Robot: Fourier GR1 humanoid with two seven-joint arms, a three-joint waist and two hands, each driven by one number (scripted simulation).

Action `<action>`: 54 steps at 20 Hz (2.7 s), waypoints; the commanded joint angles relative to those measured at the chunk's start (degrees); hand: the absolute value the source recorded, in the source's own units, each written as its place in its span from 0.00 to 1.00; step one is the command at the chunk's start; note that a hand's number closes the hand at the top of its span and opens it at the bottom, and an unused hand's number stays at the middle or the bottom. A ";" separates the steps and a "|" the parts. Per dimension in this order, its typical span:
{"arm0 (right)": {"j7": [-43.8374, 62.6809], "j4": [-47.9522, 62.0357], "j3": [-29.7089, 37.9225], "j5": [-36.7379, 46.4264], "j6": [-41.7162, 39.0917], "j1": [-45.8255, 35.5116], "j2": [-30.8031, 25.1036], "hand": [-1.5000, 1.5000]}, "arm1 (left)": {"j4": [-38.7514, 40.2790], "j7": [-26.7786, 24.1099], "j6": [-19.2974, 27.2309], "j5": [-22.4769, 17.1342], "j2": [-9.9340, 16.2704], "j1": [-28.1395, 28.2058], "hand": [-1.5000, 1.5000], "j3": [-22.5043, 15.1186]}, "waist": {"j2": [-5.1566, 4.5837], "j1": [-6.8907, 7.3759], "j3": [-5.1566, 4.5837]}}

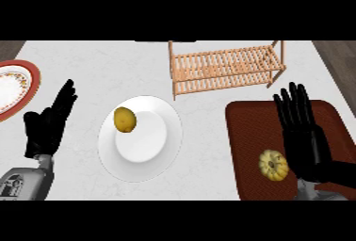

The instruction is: Pick the tomato from the tray and place it in the tiered shelf

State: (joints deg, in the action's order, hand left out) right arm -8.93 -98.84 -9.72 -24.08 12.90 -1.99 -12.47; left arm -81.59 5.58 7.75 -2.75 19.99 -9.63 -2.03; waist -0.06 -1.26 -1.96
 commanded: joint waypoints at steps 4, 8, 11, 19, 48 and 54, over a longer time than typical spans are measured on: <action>-4.41 6.82 15.64 -1.88 -15.24 0.76 -20.66 1.00 | 4.27 4.21 -1.23 -5.16 -2.71 3.83 0.50 2.14 | -0.39 0.36 2.09; -1.71 19.12 17.82 11.93 -12.42 6.11 -33.50 1.00 | 5.67 5.58 -2.04 -7.43 -5.46 6.02 0.50 1.40 | -2.44 1.00 1.81; -6.71 33.01 21.99 3.52 -23.20 2.71 -34.41 0.00 | 6.72 6.43 -4.12 -8.67 -6.97 6.85 0.50 -0.07 | -1.54 3.14 2.39; -27.94 50.33 20.82 8.11 -50.18 -0.62 -46.07 0.00 | 5.21 8.93 -4.73 -9.36 -5.88 6.48 0.50 0.68 | -0.49 3.21 2.31; 15.88 19.03 7.03 30.08 -38.36 -7.63 -36.10 0.00 | 1.49 11.20 -4.02 -6.89 -8.13 9.24 0.50 2.96 | 0.17 1.32 1.94; 19.75 14.64 9.26 34.54 -39.12 -3.45 -33.84 0.00 | 1.50 14.13 -5.31 -6.31 -7.97 7.22 0.50 3.38 | 0.15 0.96 1.94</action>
State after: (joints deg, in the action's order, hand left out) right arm 6.36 -78.92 -1.52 8.65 -25.78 -8.13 -47.48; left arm -80.17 18.04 2.06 -9.88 12.56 -0.88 1.37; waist 0.07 -0.03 0.01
